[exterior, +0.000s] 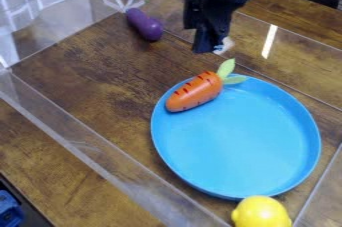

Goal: Put the carrot on the blue tray

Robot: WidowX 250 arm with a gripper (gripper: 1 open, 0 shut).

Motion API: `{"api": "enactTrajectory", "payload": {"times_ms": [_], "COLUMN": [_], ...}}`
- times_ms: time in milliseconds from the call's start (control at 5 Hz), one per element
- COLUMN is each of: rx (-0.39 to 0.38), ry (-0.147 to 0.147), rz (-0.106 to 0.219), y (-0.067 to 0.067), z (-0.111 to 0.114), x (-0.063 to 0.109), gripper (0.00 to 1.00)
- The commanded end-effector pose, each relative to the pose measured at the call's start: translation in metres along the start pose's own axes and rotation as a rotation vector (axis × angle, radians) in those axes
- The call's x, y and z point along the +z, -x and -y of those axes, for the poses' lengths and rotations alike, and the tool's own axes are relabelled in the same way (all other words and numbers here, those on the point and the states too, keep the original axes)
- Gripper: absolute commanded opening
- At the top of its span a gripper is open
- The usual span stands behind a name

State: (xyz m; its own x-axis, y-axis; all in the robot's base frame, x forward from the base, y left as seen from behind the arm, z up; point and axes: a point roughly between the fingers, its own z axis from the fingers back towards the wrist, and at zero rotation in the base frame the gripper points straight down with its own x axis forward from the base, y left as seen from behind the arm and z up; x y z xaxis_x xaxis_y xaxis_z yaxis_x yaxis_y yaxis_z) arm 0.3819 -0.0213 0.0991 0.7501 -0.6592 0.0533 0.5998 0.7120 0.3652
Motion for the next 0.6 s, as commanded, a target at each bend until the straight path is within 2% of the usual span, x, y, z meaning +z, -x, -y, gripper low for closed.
{"api": "enactTrajectory", "payload": {"times_ms": [0, 400], "rx": [0.071, 0.114], "ry": [-0.043, -0.039], "rz": [0.047, 0.047], "y": [0.007, 0.015], "z": [-0.012, -0.003], "x": [0.012, -0.029], "gripper": [1.00, 1.00]}}
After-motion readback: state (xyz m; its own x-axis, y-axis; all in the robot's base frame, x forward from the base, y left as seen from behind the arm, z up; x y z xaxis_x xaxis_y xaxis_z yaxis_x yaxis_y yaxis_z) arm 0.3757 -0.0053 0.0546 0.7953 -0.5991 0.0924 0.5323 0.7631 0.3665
